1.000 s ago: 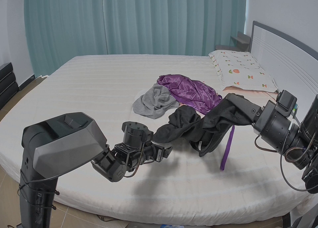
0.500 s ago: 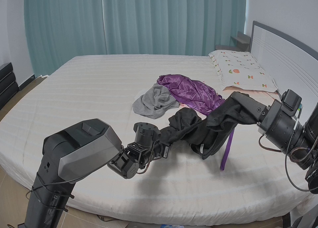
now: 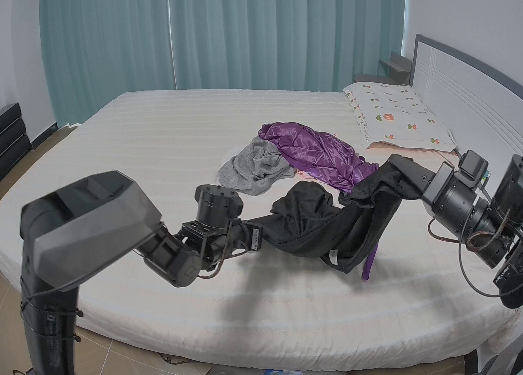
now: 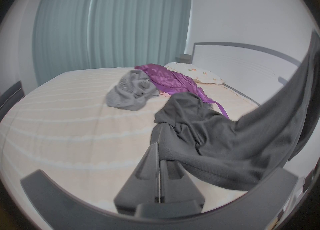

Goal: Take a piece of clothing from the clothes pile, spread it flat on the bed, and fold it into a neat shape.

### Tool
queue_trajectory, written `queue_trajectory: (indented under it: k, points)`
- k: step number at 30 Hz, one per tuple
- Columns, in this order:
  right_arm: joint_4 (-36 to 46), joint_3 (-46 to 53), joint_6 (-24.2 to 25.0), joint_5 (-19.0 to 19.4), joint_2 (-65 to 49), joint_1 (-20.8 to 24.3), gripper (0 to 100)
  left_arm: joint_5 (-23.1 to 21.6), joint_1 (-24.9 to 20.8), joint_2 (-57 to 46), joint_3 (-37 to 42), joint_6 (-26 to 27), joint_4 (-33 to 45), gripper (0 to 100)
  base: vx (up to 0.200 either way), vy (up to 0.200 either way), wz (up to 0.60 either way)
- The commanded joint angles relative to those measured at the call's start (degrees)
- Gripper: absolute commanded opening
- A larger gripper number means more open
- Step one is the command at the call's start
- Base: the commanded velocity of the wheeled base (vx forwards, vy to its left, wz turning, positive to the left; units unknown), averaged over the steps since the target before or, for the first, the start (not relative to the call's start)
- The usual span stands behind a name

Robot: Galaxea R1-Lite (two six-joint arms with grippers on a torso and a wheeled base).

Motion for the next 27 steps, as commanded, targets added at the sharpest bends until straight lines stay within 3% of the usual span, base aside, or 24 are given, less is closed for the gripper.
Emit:
queue_trajectory:
  k: [1, 4, 8, 14, 17, 21, 23, 27]
  points:
    - [-0.78, -3.33, -0.11, -0.12, 11.62, -5.05, 0, 2.02, 2.24, -15.07, 9.16, -5.17, 1.79, 0, 0.0, 0.0, 0.0]
    - [-2.45, -8.43, -0.55, -1.26, 17.68, -5.66, 0, 2.9, 2.32, -21.31, 10.92, -10.1, 4.26, 0, 0.0, 0.0, 0.0]
    - [-5.18, -15.73, -1.42, -6.18, 21.2, -5.84, 0, 3.25, 4.08, -28.78, 11.45, -15.72, 8.74, 0, 0.0, 0.0, 0.0]
    - [-4.56, -21.97, -3.62, -7.33, 16.01, -6.1, 0, 3.42, 7.16, -39.07, 14.26, -17.39, 8.47, 0, 0.0, 0.0, 0.0]
    - [-4.48, -21.0, -3.71, -6.8, 14.17, -5.84, 0, 3.42, 7.25, -41.09, 15.75, -17.48, 8.12, 0, 0.0, 0.0, 0.0]
    - [-5.35, -12.65, -3.89, -4.43, 13.38, -5.57, 0, 3.69, 6.54, -41.61, 21.55, -17.92, 4.7, 0, 0.0, 0.0, 0.0]
    - [-6.5, -6.67, -3.18, -2.67, 14.17, -5.66, 0, 3.51, 5.05, -40.12, 26.3, -20.55, -0.75, 0, 0.0, 0.0, 0.0]
    - [-9.05, -1.22, -2.66, -2.14, 16.45, -5.66, 0, 3.51, 3.99, -36.43, 29.46, -24.16, -4.09, 0, 0.0, 0.0, 0.0]
